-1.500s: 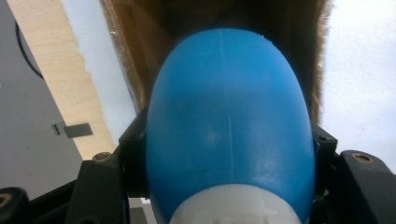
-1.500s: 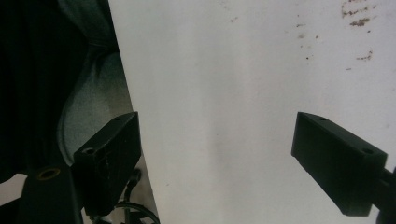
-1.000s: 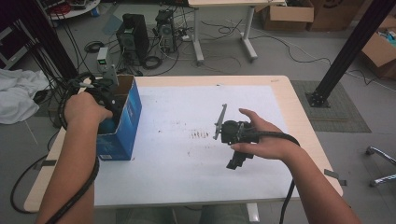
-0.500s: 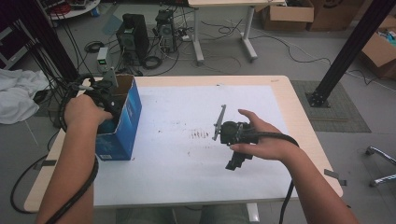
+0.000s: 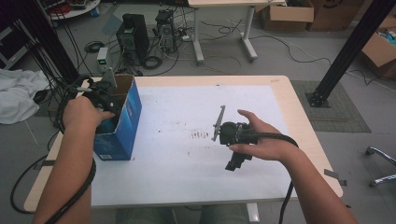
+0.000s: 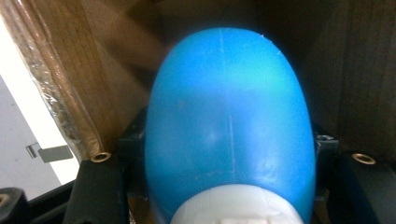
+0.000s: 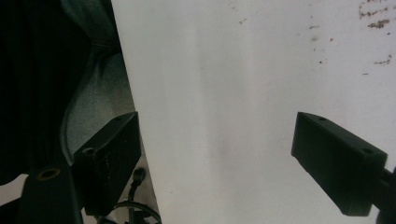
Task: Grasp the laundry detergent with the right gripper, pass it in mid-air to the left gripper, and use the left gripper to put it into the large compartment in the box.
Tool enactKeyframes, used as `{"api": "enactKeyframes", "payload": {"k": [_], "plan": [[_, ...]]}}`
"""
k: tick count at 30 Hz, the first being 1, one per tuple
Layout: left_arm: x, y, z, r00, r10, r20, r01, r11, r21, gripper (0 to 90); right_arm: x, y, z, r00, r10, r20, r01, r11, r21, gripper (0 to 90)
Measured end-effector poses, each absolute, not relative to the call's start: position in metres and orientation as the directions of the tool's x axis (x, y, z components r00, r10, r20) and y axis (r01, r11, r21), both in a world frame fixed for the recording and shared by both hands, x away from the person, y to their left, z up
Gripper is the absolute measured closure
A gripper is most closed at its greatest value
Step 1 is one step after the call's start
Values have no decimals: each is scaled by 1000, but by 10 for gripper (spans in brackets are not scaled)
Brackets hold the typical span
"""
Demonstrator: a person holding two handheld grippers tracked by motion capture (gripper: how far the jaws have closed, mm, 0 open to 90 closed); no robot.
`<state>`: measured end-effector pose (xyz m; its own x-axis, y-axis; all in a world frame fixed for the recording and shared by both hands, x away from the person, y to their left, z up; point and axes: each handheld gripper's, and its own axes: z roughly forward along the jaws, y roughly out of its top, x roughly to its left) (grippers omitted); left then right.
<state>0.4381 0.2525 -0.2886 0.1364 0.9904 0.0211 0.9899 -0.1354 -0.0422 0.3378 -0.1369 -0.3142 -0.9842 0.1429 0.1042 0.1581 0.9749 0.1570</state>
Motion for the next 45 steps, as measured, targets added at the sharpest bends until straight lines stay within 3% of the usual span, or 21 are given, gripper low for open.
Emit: {"api": "enactKeyframes", "payload": {"k": [24, 45], "plan": [[432, 250, -270, 154, 988, 19, 988, -153, -16, 309, 335, -139, -311, -984, 145, 101, 160, 975, 154, 157], [426, 245, -243, 175, 984, 36, 984, -175, 12, 183, 338, -143, -305, -984, 148, 102, 164, 971, 173, 156]]}}
